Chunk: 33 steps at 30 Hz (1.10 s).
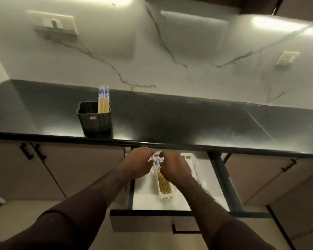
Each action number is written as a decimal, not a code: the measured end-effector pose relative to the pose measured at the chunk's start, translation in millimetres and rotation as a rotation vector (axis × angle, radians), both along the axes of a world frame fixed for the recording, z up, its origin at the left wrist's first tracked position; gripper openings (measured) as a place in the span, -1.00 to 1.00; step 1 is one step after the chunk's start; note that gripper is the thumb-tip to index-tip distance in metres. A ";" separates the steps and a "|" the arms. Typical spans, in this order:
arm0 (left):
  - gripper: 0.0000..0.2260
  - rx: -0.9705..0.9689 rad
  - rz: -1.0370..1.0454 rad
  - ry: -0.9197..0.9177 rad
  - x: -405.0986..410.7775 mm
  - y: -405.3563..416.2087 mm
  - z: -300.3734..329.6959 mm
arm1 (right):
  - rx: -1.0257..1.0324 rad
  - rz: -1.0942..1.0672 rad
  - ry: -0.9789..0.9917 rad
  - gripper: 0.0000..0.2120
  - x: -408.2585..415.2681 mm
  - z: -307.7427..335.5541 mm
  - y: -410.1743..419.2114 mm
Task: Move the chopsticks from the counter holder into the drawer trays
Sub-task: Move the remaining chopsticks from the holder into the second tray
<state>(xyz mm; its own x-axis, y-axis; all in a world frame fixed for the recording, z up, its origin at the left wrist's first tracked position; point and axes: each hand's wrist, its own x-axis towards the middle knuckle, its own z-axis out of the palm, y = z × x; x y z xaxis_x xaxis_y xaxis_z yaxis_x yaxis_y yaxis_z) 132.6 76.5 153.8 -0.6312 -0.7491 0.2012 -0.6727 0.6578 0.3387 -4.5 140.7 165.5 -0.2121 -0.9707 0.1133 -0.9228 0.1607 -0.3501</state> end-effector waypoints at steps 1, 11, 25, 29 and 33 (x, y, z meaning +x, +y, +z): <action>-0.76 -0.013 0.015 0.011 8.5 -1.1 9.5 | -0.012 0.018 0.012 -0.79 6.7 7.8 -1.8; -0.66 -0.162 0.075 0.044 102.8 -28.5 68.0 | -0.084 0.140 0.081 -0.90 85.7 66.2 -32.4; -0.70 -0.266 -0.008 0.154 260.9 -104.8 130.8 | -0.194 0.162 0.066 -0.69 234.0 121.0 -106.9; -0.75 -0.274 -0.041 0.196 284.4 -121.9 134.2 | -0.195 0.158 0.089 -0.63 260.7 129.1 -121.7; -0.78 -0.269 -0.022 0.193 300.6 -140.5 129.9 | -0.233 0.178 0.095 -0.68 276.0 131.0 -136.5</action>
